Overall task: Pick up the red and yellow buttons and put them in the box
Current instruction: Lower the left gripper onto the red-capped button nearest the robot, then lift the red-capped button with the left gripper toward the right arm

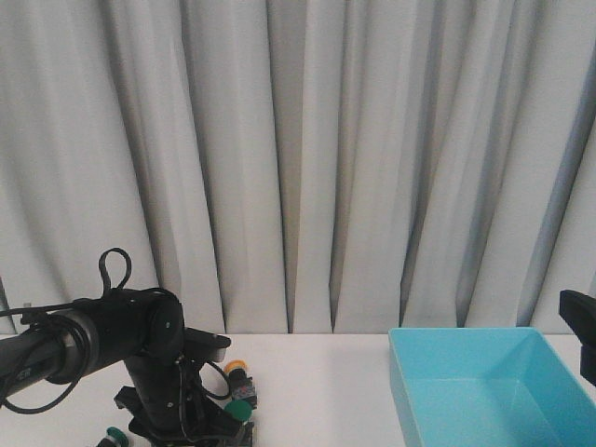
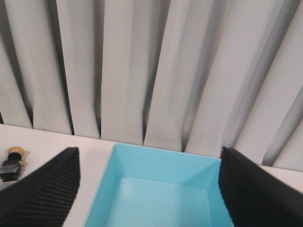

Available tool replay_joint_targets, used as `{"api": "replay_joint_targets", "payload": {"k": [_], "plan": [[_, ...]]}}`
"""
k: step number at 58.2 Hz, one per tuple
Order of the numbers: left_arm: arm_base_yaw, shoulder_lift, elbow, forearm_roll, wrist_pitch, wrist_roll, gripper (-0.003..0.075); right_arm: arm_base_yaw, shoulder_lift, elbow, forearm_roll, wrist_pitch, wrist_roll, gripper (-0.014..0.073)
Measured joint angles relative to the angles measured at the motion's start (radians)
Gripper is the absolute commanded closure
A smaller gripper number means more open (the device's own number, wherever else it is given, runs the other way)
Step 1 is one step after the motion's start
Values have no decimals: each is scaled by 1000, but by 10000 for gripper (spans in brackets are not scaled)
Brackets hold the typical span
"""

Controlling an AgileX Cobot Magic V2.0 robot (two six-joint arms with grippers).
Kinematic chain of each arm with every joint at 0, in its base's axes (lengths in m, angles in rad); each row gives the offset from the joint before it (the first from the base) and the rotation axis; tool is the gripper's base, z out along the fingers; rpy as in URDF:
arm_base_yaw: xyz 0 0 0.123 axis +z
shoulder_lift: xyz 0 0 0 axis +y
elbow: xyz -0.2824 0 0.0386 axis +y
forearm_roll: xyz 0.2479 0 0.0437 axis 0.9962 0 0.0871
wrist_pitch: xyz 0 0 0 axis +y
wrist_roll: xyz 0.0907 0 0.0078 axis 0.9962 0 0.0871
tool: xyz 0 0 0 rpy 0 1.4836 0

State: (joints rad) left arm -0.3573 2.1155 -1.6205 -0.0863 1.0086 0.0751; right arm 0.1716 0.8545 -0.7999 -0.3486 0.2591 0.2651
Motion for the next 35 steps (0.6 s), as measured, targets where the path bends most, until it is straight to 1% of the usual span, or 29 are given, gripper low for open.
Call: {"api": "replay_joint_targets", "payload": {"k": [6, 15, 20, 24, 27, 30, 35], "plan": [[0, 11, 0, 0, 13, 0, 260, 0, 0, 0, 0, 0, 0, 23], [0, 35, 0, 4, 17, 0, 267, 0, 0, 0, 0, 0, 0, 23], [0, 36, 0, 4, 5, 0, 309, 0, 0, 0, 0, 0, 0, 23], [0, 36, 0, 4, -1, 0, 371, 0, 0, 0, 0, 0, 0, 23], [0, 36, 0, 4, 0, 0, 434, 0, 0, 0, 0, 0, 0, 23], [0, 36, 0, 4, 0, 0, 513, 0, 0, 0, 0, 0, 0, 23], [0, 36, 0, 4, 7, 0, 616, 0, 0, 0, 0, 0, 0, 23]]}}
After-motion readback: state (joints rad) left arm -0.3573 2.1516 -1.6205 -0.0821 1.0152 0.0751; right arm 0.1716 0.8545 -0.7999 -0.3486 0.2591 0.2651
